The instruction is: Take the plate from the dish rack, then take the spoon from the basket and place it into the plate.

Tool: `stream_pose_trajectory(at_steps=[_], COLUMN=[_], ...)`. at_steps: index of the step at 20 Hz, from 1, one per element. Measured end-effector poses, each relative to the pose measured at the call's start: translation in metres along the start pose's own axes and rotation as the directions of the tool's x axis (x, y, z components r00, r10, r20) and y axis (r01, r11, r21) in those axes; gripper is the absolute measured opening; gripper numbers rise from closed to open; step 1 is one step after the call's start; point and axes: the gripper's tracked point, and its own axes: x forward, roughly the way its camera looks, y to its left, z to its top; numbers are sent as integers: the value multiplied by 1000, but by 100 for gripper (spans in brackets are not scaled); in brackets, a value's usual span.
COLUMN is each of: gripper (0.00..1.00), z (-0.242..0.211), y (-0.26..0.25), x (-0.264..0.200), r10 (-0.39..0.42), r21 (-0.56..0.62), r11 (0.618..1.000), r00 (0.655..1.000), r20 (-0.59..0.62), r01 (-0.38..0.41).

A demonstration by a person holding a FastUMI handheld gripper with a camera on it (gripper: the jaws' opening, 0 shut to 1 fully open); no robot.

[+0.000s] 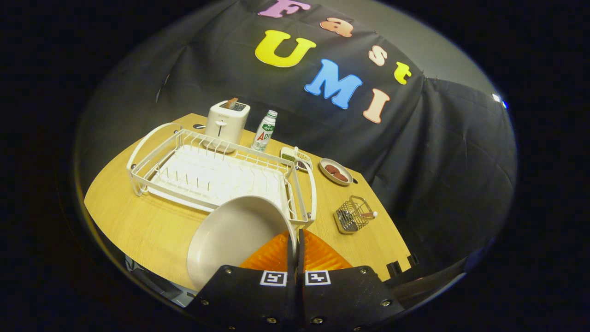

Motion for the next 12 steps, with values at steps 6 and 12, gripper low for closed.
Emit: stream_pose_trajectory(at_steps=[6, 12], gripper=[0, 0], z=[-37, -58], y=[-12, -18], x=[17, 37], r10=[-13, -43], r21=[72, 63], r11=[997, 997], r00=[994, 985], r20=[-105, -169], r01=[20, 54])
